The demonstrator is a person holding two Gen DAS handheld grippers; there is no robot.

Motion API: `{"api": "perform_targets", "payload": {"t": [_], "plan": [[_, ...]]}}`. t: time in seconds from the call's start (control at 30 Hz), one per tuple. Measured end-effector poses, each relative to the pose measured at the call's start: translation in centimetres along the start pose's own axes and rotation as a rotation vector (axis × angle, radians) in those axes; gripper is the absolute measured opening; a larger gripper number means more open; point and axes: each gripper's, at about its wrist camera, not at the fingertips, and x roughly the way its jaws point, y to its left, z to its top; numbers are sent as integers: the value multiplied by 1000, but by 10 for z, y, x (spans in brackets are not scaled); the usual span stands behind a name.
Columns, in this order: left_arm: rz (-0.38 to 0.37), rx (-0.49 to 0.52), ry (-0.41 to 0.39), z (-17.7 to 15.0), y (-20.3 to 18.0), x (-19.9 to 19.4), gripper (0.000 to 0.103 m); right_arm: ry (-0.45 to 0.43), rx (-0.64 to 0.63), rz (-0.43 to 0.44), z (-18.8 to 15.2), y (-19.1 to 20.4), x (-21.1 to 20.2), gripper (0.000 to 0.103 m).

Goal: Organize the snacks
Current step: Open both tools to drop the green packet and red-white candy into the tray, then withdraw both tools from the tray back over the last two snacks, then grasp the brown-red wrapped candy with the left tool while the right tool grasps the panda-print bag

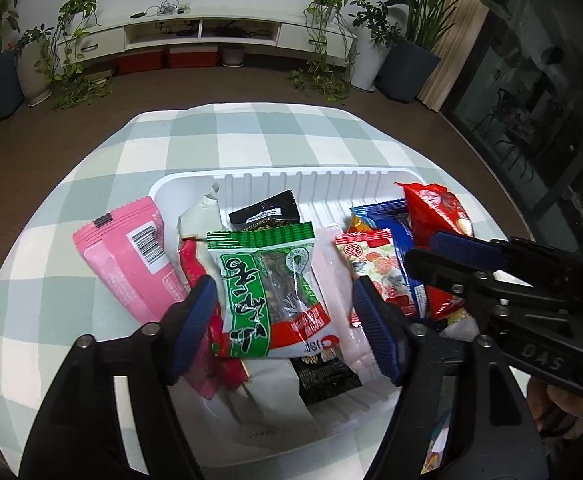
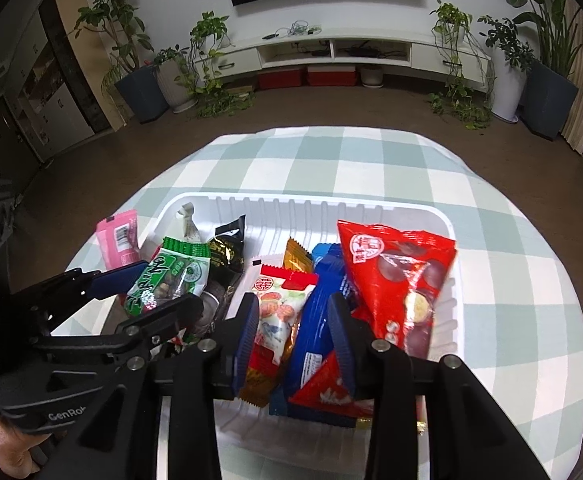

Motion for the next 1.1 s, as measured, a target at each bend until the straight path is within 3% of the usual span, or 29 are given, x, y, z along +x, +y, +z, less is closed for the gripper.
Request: {"api": "perform_targets", "payload": {"t": [0.13, 0.27, 0.4, 0.57, 0.8, 1.1], "plan": [[-10, 7, -26, -6, -7, -18, 87, -42, -24, 29, -8, 1, -31, 69], [-22, 21, -52, -24, -19, -42, 93, -82, -39, 75, -27, -3, -69, 77], [-37, 36, -56, -61, -31, -65, 95, -78, -81, 39, -63, -9, -88, 79], [-46, -9, -13, -113, -33, -77, 96, 16, -55, -19, -111, -29, -75, 79], [-76, -42, 75, -176, -46, -76, 96, 115, -29, -69, -141, -35, -57, 79], [-30, -65, 91, -202, -38, -87, 96, 148, -64, 17, -180, -1, -66, 77]]}}
